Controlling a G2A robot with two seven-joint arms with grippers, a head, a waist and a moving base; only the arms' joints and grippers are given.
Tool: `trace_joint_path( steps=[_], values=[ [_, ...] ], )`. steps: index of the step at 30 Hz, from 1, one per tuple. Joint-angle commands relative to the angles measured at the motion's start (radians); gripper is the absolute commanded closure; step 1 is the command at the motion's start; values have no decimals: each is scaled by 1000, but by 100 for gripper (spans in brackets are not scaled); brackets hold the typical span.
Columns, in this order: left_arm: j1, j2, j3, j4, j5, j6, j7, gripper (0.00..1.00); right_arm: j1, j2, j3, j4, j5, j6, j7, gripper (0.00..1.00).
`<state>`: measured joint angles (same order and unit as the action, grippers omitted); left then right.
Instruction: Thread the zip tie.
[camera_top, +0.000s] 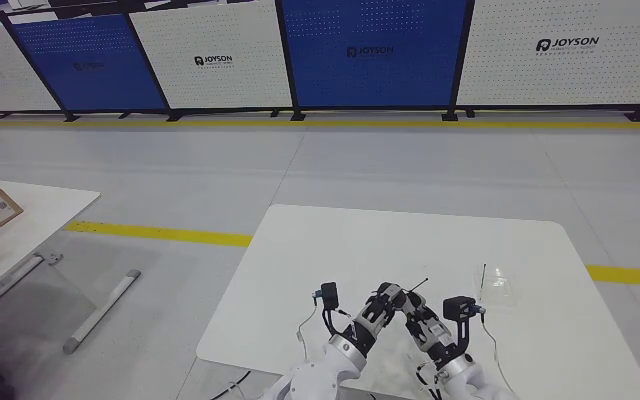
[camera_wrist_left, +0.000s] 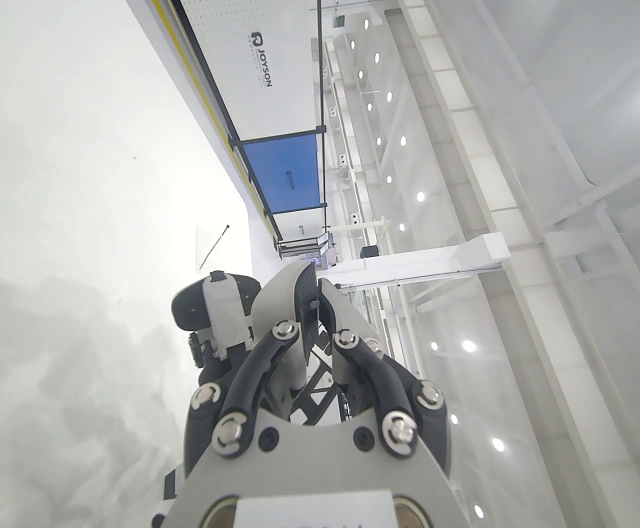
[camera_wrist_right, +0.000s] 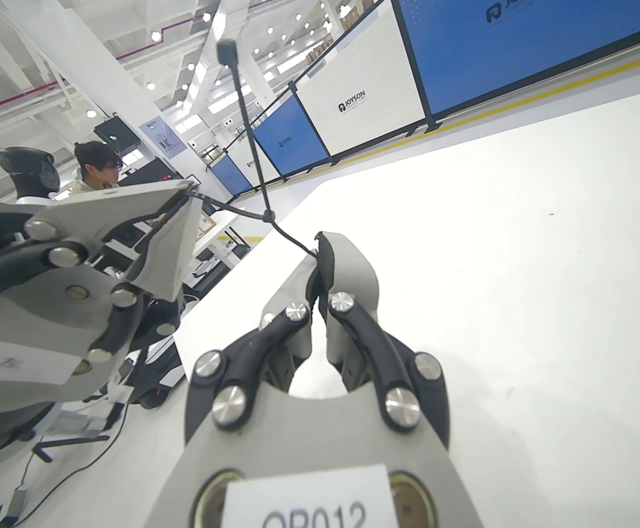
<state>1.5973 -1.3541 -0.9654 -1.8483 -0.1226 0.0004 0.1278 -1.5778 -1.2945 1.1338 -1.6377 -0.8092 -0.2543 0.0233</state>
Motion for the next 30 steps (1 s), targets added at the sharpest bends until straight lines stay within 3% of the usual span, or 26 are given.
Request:
trace_joint_path(
  steps=[1,30],
  values=[
    [2,0,-2,-4,-4,-6,-3,100,1,0,-1,4,-2,0,1,100],
    [33,7,-2,-57,10,-37,-13,100,18,1,-9,36,-6,-7,5,100]
  ],
)
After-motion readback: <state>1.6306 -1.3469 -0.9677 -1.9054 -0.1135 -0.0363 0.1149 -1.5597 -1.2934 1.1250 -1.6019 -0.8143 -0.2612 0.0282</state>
